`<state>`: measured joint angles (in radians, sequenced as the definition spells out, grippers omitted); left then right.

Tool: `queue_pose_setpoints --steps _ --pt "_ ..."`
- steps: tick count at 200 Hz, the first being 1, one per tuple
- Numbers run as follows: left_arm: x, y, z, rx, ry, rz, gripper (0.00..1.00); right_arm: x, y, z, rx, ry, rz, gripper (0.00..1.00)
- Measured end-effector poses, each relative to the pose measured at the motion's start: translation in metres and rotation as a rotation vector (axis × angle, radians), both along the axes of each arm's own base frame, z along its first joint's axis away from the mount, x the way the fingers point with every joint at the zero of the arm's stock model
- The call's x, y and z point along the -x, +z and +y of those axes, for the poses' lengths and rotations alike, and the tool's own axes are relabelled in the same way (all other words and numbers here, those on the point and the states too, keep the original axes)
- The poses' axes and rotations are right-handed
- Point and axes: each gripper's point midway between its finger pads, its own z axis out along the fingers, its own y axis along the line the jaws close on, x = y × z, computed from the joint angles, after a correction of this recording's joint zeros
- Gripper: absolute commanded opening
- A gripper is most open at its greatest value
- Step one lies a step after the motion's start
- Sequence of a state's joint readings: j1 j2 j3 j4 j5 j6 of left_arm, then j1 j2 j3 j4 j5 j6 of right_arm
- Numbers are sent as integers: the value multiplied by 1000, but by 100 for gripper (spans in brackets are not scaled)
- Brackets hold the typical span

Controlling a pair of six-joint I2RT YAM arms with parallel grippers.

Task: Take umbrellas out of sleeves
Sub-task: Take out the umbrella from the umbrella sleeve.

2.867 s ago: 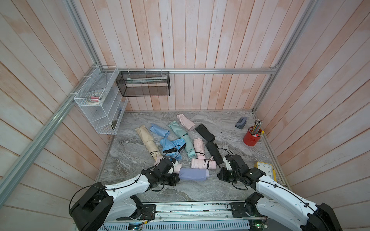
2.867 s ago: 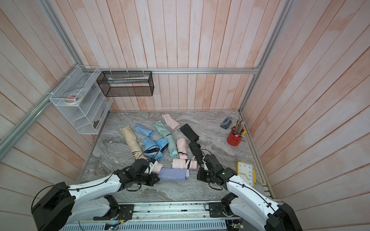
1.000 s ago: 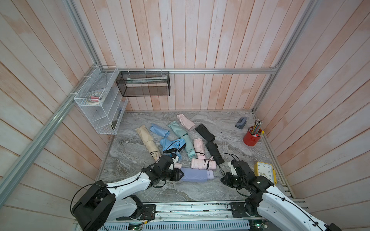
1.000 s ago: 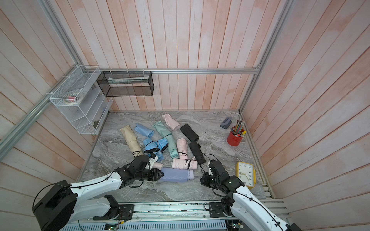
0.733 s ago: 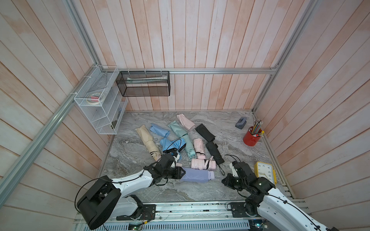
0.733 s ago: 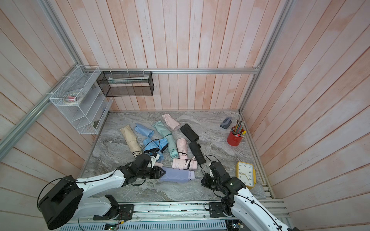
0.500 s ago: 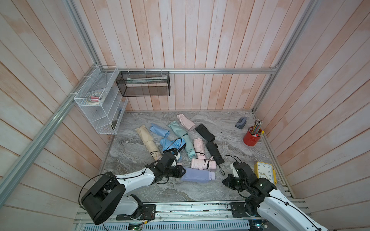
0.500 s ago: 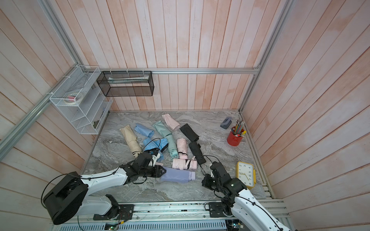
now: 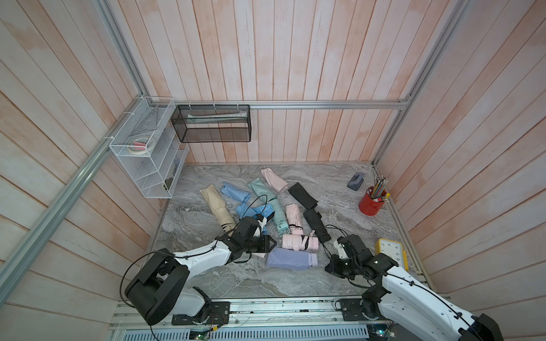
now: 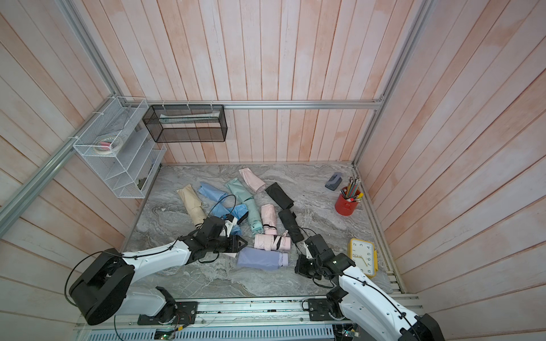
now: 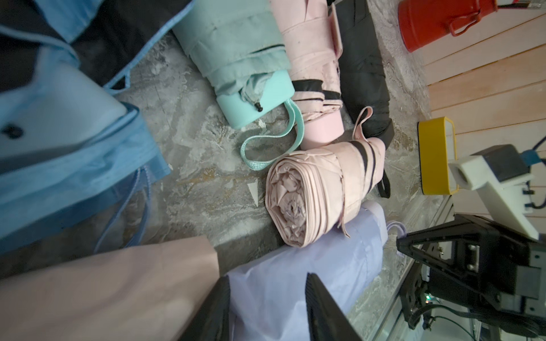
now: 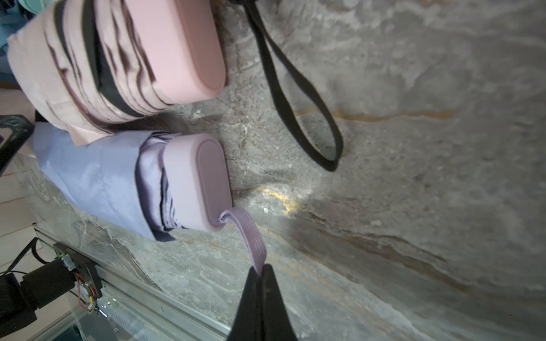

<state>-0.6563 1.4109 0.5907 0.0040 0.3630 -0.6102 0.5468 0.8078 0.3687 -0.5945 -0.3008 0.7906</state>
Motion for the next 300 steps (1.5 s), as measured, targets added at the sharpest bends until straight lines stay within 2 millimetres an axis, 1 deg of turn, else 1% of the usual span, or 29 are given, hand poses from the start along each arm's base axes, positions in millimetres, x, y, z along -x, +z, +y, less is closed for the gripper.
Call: queue_pose_setpoints --steps 27,78,103,132,150,172,189,216,243,257,274,289,300 --pt "-2 0 -4 -7 -11 36 45 -5 9 4 -5 24 -22 0" --pt "-13 21 -11 -24 -28 44 45 -6 11 4 27 30 23 0" --pt "-14 25 -10 -24 -27 77 45 -10 16 6 34 25 40 0" --pt "-22 33 -10 -24 -21 112 45 -13 23 9 29 14 57 0" --pt "-27 39 -8 -17 -11 118 45 -12 23 9 28 -3 70 0" --pt "-29 39 -1 -21 -5 126 45 -13 23 9 17 -21 68 0" --pt "-29 42 2 -25 -15 105 46 -9 17 6 8 -30 52 0" --pt "-20 42 5 -12 -39 93 46 4 -3 -6 36 -48 71 0" --pt "-3 35 11 11 -35 119 48 8 -5 -13 65 -64 74 0" --pt "7 31 15 27 -27 141 49 11 -3 -20 83 -92 68 0" --pt "17 29 19 45 -15 162 50 12 6 -26 65 -133 27 0" --pt "21 30 19 61 -13 168 50 13 16 -26 24 -162 -8 0" --pt "20 31 18 69 -12 165 50 13 17 -25 6 -173 -14 0"
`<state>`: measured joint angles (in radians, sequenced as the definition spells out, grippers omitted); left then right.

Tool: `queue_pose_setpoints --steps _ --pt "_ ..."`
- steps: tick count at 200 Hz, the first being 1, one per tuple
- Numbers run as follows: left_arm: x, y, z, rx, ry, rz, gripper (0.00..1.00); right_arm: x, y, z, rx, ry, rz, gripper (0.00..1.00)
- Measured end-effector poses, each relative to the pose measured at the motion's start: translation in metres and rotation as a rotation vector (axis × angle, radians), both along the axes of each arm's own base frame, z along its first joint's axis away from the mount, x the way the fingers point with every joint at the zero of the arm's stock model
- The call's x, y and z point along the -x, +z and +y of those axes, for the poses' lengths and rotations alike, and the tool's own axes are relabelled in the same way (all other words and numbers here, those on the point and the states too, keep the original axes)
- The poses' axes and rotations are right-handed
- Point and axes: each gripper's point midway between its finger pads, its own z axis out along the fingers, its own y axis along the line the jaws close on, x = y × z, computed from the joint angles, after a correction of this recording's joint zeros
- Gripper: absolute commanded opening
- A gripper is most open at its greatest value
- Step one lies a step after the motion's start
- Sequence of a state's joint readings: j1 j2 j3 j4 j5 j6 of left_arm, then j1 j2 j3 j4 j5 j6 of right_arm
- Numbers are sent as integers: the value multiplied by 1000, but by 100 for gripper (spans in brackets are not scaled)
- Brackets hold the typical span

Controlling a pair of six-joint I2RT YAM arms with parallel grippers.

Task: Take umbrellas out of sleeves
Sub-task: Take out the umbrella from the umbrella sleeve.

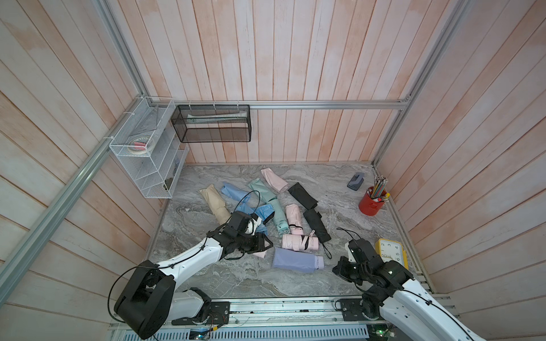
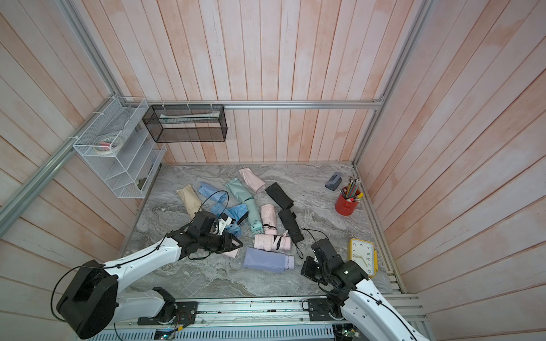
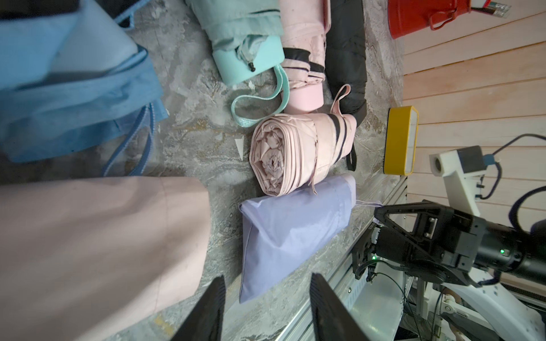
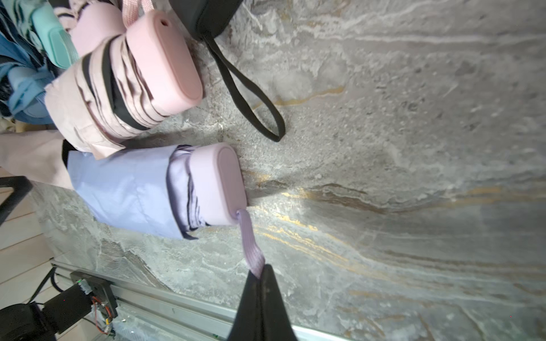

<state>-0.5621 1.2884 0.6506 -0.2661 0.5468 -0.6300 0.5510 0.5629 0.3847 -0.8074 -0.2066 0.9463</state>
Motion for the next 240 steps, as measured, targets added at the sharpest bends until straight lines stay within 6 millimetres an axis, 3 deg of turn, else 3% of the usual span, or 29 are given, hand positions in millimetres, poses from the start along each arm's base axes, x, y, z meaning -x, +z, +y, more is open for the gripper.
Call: queue_pose_setpoints --steps 32,64,102,183,202,228,240 --pt "-6 3 -7 31 -8 -27 50 6 -19 -2 18 -5 52 0" --pt "-9 -15 -19 45 -43 4 50 1 -30 3 35 19 75 0" --pt "6 -48 -35 2 -109 72 49 -4 -31 8 13 32 48 0" --pt "-5 -53 -42 -26 -91 23 47 -7 -28 10 6 53 17 0" --pt "-8 -57 -41 -42 -77 22 39 -9 -29 12 7 63 15 0" --pt "-11 -58 -41 -43 -65 17 19 -10 -32 13 18 75 25 0" --pt "-12 -57 -41 -43 -66 4 17 -10 -32 13 18 80 19 0"
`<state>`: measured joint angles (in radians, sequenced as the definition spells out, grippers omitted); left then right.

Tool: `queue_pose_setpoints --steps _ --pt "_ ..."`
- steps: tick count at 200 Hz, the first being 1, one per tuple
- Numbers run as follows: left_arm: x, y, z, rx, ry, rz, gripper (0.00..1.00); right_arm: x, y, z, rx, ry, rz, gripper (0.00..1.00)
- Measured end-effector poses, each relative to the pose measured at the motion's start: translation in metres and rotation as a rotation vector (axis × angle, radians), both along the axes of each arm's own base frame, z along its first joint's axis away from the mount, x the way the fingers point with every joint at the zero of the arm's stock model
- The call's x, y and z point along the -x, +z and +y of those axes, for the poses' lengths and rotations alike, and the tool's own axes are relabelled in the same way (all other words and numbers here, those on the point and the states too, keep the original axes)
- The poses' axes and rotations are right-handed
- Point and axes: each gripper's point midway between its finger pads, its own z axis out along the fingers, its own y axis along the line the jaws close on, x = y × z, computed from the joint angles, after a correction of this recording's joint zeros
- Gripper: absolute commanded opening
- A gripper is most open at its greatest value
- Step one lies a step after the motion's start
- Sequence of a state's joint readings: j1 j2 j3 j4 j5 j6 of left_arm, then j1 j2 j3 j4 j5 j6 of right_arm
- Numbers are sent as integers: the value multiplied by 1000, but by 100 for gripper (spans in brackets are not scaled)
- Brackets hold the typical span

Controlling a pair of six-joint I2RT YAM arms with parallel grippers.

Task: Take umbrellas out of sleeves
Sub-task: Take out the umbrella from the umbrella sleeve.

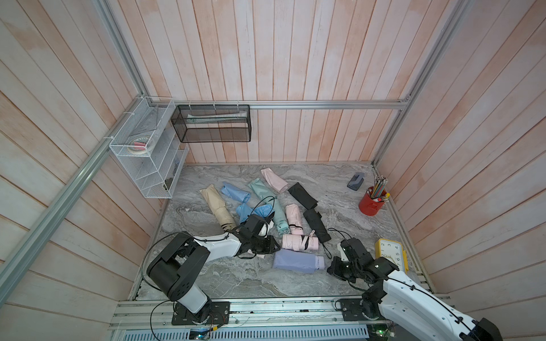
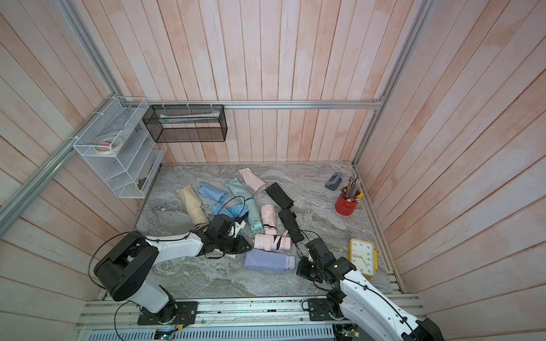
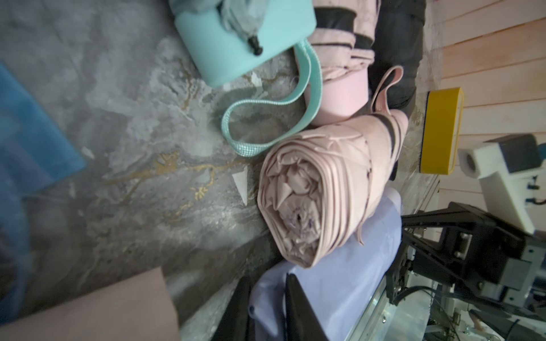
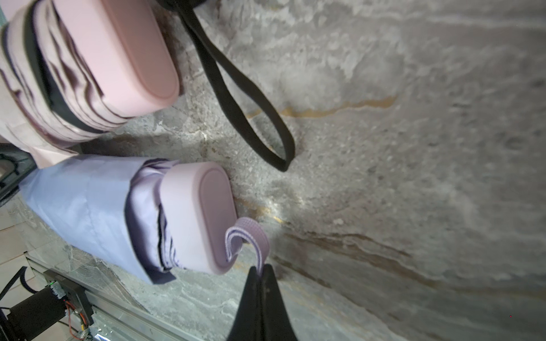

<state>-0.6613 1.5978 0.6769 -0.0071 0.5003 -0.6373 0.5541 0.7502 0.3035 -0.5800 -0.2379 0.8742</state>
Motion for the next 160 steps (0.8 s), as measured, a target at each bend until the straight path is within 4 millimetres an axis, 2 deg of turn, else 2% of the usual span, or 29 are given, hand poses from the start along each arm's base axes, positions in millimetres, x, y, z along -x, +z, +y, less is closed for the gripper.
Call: queue_pose_setpoints --steps 15,31,66,120,160 --pt "-1 0 0 -2 6 -5 17 -1 1 1 -4 4 -10 0" --pt "-2 0 0 -3 9 -7 9 -2 1 2 -9 8 -15 0" --pt "-2 0 0 -2 8 -10 0 1 -2 1 -10 9 -11 0" --pt "-1 2 1 -7 -7 -21 0 2 -4 -1 -4 10 -14 0" --pt "1 13 2 1 -35 -59 0 0 -5 -10 46 -16 -25 0"
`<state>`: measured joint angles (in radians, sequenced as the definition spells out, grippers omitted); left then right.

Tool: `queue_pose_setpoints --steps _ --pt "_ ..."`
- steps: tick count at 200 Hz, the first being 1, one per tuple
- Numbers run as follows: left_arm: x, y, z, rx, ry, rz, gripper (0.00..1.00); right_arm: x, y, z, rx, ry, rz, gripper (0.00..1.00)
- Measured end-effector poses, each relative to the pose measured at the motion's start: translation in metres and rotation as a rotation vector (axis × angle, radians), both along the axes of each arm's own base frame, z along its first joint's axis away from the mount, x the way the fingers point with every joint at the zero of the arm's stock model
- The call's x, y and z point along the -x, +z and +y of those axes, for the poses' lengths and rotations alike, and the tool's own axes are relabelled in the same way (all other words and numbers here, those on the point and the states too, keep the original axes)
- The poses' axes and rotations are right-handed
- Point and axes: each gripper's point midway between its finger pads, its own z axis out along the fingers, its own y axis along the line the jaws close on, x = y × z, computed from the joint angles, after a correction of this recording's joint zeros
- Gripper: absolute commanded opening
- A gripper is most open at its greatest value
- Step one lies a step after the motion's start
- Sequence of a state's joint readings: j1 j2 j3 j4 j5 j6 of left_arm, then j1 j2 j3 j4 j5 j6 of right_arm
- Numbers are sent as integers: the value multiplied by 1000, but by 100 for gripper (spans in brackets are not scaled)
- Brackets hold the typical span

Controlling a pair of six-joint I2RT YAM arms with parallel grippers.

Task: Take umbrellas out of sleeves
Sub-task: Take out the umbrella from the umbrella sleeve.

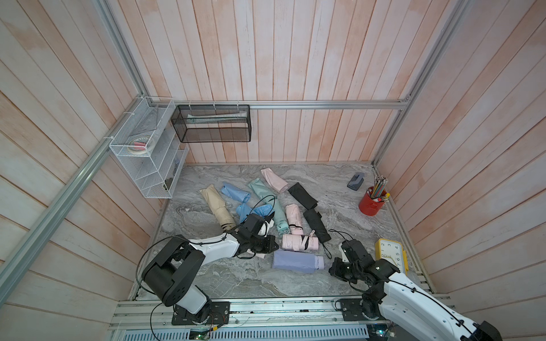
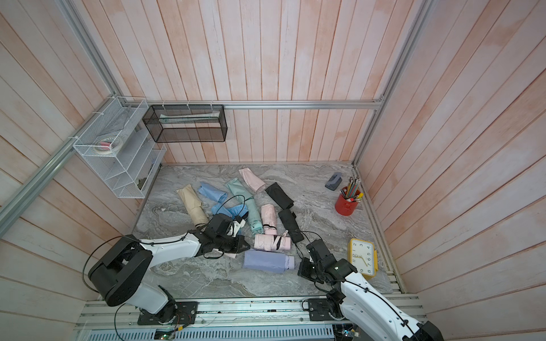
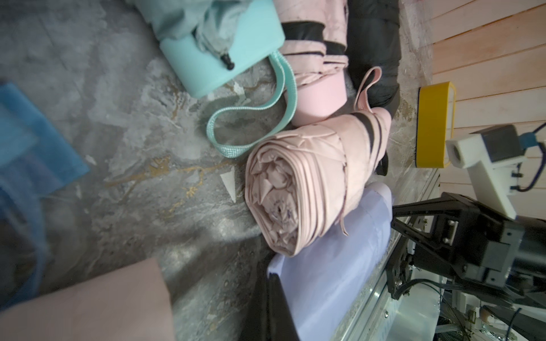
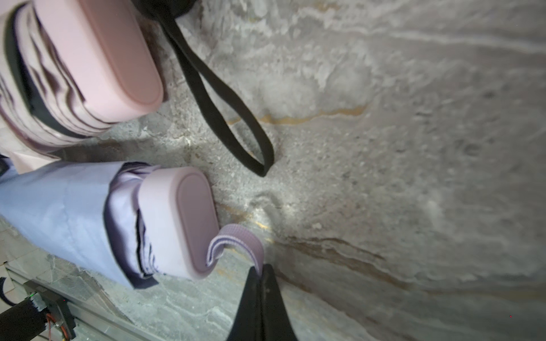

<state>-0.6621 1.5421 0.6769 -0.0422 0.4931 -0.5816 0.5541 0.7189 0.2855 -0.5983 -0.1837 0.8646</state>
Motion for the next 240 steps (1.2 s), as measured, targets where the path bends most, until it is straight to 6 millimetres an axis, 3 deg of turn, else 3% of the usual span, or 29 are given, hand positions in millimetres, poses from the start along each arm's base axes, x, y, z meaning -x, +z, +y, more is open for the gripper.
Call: queue_pose_setpoints --steps 93,240 --pt "7 6 7 -8 -13 -13 0 -6 6 -13 47 -59 -43 0" --pt "14 8 28 -18 12 -16 0 -6 7 -13 47 -63 -49 0"
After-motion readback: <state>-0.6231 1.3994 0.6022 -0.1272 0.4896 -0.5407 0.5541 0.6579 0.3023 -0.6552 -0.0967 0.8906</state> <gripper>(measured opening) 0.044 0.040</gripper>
